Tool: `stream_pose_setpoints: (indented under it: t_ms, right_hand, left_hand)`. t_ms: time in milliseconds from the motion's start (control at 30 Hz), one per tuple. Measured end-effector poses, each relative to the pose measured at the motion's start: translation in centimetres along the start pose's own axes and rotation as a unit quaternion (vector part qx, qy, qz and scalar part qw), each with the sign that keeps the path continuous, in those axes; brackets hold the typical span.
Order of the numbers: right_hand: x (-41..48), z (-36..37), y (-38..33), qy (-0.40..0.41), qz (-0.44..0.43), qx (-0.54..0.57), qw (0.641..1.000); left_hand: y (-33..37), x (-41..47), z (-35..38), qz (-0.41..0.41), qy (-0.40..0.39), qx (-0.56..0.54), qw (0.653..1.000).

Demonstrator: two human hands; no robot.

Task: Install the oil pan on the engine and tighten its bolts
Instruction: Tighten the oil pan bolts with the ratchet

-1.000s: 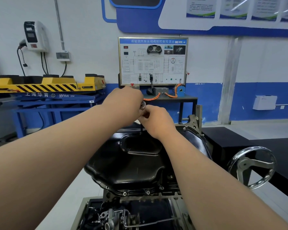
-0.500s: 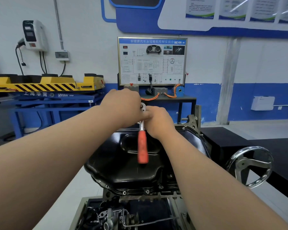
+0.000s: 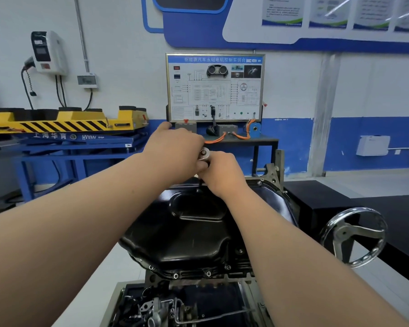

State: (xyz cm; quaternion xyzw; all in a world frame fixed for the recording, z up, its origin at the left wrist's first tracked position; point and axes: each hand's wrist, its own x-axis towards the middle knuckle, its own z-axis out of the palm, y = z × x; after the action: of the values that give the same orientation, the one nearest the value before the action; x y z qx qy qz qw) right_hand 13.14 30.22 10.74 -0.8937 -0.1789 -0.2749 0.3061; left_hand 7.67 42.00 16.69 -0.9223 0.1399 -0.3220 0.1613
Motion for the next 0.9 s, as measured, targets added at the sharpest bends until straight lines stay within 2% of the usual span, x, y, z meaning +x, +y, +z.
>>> stream_pose_setpoints:
  t_ms: [133,267,433,567,700,900]
  right_hand:
    - [0.0,0.1,0.2,-0.012,-0.012,-0.005,1.000]
    - [0.0,0.4,0.3,-0.008,-0.017,0.040,0.999]
    - [0.1,0.4,0.5,0.007,-0.017,0.030,0.999]
    - [0.1,0.4,0.5,0.015,0.002,0.024,1.000]
    - [0.0,0.3,0.3,0.002,0.011,0.016,1.000]
    - [0.1,0.3,0.3,-0.015,-0.010,0.026,1.000]
  left_hand:
    - [0.8,0.0,0.2,-0.035,-0.011,-0.045,0.998]
    - [0.3,0.3,-0.2,-0.011,-0.011,-0.042,0.999]
    - [-0.8,0.4,0.3,0.024,0.030,-0.016,0.999]
    - [-0.5,0.1,0.6,-0.028,0.052,-0.052,0.997]
    - [0.1,0.4,0.4,-0.061,0.036,-0.064,0.995]
    - [0.6,0.8,0.3,0.041,0.032,-0.036,0.998]
